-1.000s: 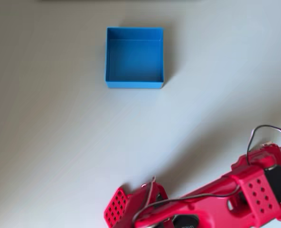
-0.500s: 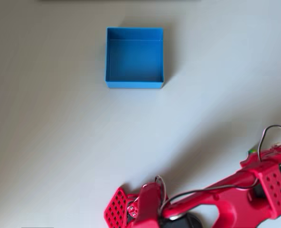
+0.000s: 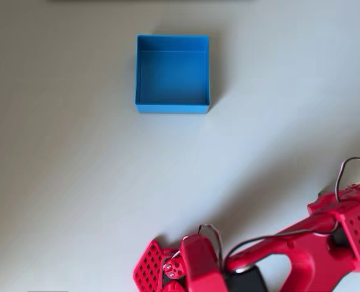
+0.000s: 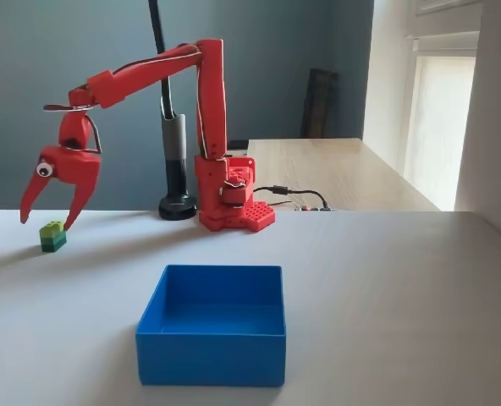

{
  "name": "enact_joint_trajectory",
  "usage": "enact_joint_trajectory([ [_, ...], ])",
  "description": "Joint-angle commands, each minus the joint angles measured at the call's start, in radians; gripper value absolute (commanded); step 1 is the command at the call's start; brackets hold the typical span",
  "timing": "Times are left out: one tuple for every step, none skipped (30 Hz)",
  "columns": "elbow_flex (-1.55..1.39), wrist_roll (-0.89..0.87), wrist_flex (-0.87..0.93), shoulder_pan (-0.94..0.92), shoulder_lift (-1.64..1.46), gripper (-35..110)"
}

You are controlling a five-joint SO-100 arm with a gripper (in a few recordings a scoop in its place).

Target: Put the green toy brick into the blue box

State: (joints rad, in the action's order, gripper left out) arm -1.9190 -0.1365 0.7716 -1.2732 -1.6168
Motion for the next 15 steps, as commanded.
enact_joint_trajectory([
  [0.040,-0.006,-0.021,-0.015,-0.005,25],
  [0.038,-0.006,-0.026,-0.015,0.000,24],
  [0.038,-0.008,-0.031,-0.017,0.006,24],
  [0.038,-0.011,-0.035,-0.018,0.012,24],
  [0.038,-0.011,-0.040,-0.018,0.018,23],
  [0.037,-0.014,-0.048,-0.020,0.023,22],
  [0.034,-0.015,-0.057,-0.021,0.029,22],
  [0.029,-0.015,-0.066,-0.021,0.034,22],
  [0.025,-0.015,-0.075,-0.023,0.038,21],
  [0.020,-0.014,-0.083,-0.023,0.043,19],
  [0.015,-0.014,-0.091,-0.023,0.046,17],
  [0.012,-0.014,-0.097,-0.025,0.048,15],
  [0.009,-0.015,-0.100,-0.025,0.048,12],
  [0.006,-0.017,-0.101,-0.025,0.048,9],
  [0.002,-0.020,-0.101,-0.025,0.048,8],
])
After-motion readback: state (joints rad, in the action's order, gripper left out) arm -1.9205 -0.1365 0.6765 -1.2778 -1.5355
